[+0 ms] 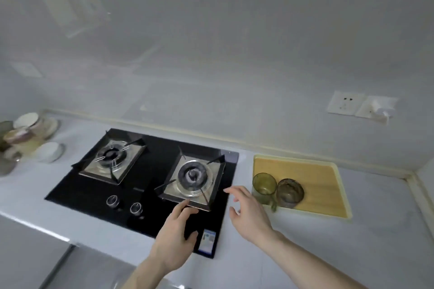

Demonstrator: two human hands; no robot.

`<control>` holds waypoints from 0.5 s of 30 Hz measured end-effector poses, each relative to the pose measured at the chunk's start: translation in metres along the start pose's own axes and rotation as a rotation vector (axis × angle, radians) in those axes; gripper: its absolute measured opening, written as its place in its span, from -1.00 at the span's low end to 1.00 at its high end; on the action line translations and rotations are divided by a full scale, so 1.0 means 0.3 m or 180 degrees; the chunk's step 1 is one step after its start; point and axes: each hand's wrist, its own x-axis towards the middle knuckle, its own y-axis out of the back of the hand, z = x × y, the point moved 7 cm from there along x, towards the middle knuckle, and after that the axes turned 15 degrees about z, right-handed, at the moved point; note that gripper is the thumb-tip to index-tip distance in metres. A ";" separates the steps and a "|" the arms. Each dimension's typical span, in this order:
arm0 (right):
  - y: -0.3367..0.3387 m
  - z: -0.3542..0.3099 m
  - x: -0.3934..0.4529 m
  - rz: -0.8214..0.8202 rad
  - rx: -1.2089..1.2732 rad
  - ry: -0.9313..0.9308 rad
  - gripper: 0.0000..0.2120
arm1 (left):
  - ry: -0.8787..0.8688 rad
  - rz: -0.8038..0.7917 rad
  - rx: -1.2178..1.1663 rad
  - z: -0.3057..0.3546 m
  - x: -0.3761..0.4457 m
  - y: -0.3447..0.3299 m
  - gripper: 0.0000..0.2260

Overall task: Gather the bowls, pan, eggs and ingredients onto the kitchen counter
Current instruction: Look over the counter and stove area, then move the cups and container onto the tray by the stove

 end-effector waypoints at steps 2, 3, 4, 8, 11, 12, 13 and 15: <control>-0.077 -0.108 -0.009 -0.0238 0.0097 0.0121 -0.54 | 0.0097 0.0161 0.0119 -0.067 -0.052 0.100 -0.56; -0.130 -0.180 -0.017 -0.0385 0.0146 0.0227 -0.53 | 0.0176 0.0294 0.0159 -0.113 -0.083 0.163 -0.57; -0.191 -0.264 -0.027 -0.0509 0.0182 0.0332 -0.53 | 0.0301 0.0411 0.0179 -0.166 -0.121 0.236 -0.57; -0.387 -0.535 -0.074 -0.0747 0.0276 0.0571 -0.51 | 0.0555 0.0744 0.0215 -0.340 -0.243 0.474 -0.58; -0.558 -0.759 -0.140 -0.1006 0.0410 0.0675 -0.48 | 0.0741 0.0861 0.0376 -0.515 -0.360 0.658 -0.57; -0.637 -0.865 -0.172 -0.1078 0.0460 0.0788 -0.47 | 0.0812 0.0937 0.0402 -0.596 -0.417 0.741 -0.57; -0.688 -0.935 -0.192 -0.1121 0.0507 0.0844 -0.47 | 0.0842 0.1005 0.0434 -0.646 -0.453 0.803 -0.56; -0.773 -1.071 -0.224 -0.1165 0.0546 0.0959 -0.46 | 0.0912 0.1120 0.0534 -0.740 -0.512 0.918 -0.55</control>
